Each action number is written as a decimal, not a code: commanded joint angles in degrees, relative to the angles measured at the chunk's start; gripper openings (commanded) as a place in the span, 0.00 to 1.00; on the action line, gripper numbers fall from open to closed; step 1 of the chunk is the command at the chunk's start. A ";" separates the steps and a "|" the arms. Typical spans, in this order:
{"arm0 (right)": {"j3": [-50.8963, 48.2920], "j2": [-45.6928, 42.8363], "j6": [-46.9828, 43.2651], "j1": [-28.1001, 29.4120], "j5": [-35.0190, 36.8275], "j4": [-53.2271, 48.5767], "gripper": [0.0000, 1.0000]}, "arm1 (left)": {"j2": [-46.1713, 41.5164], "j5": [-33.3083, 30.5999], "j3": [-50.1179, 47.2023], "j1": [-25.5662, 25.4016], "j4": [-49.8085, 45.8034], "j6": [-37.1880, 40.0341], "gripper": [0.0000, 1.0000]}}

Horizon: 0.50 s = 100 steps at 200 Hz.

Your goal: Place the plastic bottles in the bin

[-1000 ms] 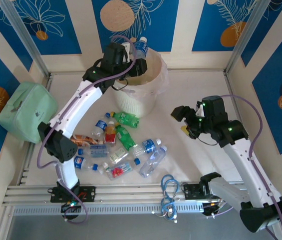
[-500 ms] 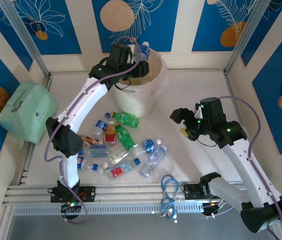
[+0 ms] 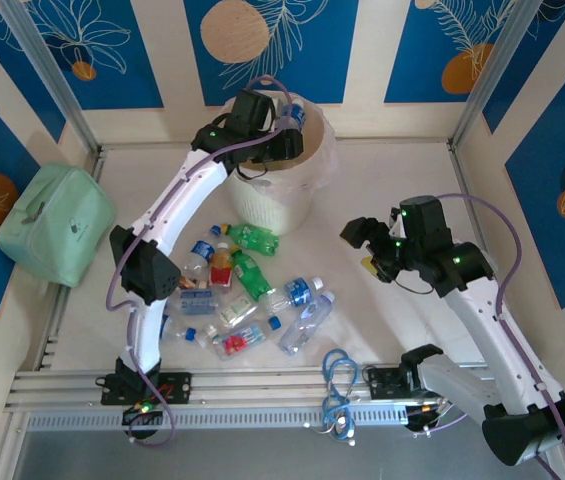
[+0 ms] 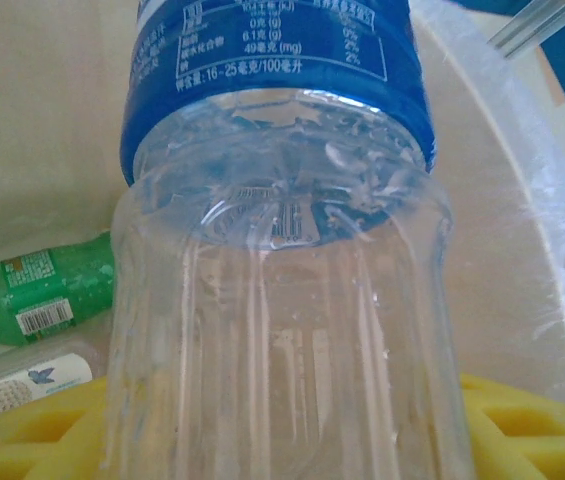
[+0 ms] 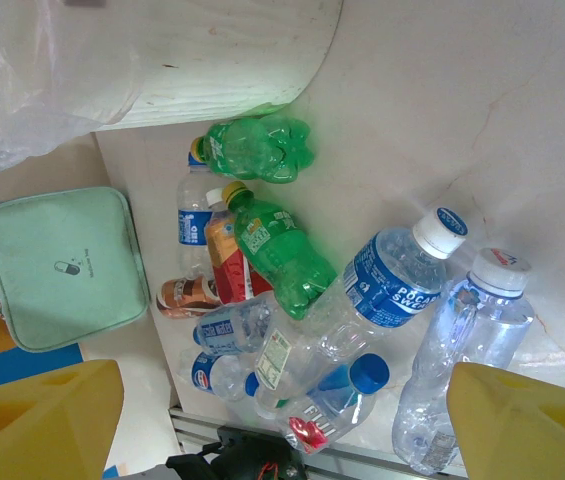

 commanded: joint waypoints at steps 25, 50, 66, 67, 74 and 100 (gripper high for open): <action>-0.62 -0.48 0.11 0.45 0.36 -0.42 0.85 | 1.21 4.58 2.54 0.26 -3.65 3.09 0.56; -0.53 -0.39 0.16 0.43 0.33 -0.14 0.84 | 0.89 6.65 2.46 0.02 -5.96 4.41 0.54; -0.53 -0.10 0.12 0.45 0.33 0.02 0.85 | 0.39 7.70 2.46 -0.26 -7.09 5.06 0.54; -0.53 -0.02 0.11 0.48 0.33 0.07 0.84 | 0.36 7.78 2.46 -0.26 -7.15 5.12 0.54; -0.45 0.04 0.11 0.50 0.28 0.10 0.84 | 0.06 8.11 2.46 -0.42 -7.49 5.32 0.54; -0.16 0.06 0.12 0.47 0.22 0.12 0.84 | -1.19 9.40 2.02 -1.05 -8.39 5.74 0.54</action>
